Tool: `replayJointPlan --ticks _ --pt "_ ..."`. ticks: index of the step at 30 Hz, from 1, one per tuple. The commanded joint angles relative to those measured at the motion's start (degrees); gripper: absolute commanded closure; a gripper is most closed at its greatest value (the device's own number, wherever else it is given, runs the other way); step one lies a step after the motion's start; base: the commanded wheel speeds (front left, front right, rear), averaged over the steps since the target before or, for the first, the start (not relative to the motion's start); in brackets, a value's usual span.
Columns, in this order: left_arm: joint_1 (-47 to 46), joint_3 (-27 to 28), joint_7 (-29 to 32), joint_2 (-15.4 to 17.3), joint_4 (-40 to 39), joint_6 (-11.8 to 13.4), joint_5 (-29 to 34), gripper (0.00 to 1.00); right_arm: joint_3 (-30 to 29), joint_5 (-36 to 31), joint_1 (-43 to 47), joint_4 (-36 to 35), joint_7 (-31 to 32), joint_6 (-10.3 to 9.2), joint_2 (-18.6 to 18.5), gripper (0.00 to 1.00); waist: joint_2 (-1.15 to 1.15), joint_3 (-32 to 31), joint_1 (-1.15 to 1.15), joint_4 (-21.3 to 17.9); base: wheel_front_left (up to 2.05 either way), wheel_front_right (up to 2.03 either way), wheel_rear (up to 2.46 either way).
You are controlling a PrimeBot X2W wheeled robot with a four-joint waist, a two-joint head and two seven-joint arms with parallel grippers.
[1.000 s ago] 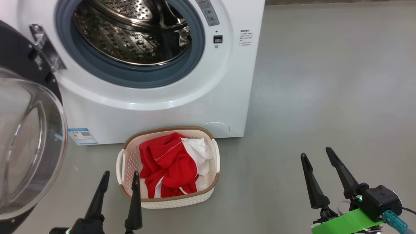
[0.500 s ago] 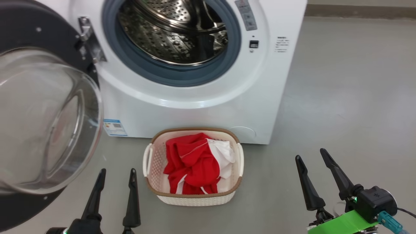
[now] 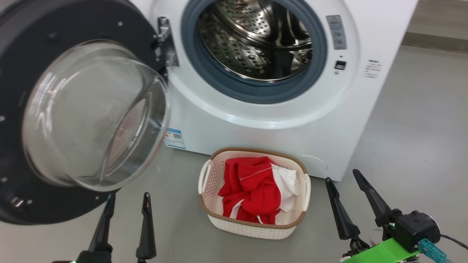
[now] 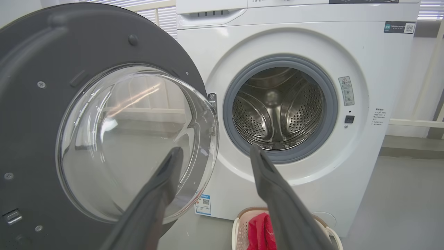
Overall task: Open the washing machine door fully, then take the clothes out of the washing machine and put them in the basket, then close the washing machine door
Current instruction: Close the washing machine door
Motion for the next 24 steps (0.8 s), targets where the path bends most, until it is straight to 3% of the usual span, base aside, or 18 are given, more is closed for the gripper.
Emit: replayJointPlan --ticks 1,12,24 --pt "-0.33 1.59 0.11 0.91 -1.94 0.61 0.63 0.0 1.3 -0.09 -1.04 -1.23 0.0 0.36 -0.25 0.0 0.0 -0.68 0.0 3.1 0.0 0.0 0.0" --pt "0.0 1.89 0.7 1.73 -2.79 1.25 0.46 0.0 1.98 0.12 -0.88 -1.34 -0.06 0.36 -0.25 0.0 0.0 -0.92 0.0 8.3 0.0 0.0 0.0" --pt "0.64 1.81 0.68 1.86 -3.7 2.23 0.32 0.0 2.09 -0.11 -0.93 -1.45 0.14 0.36 -0.25 0.0 0.0 -0.34 0.0 9.8 0.0 0.0 0.0"
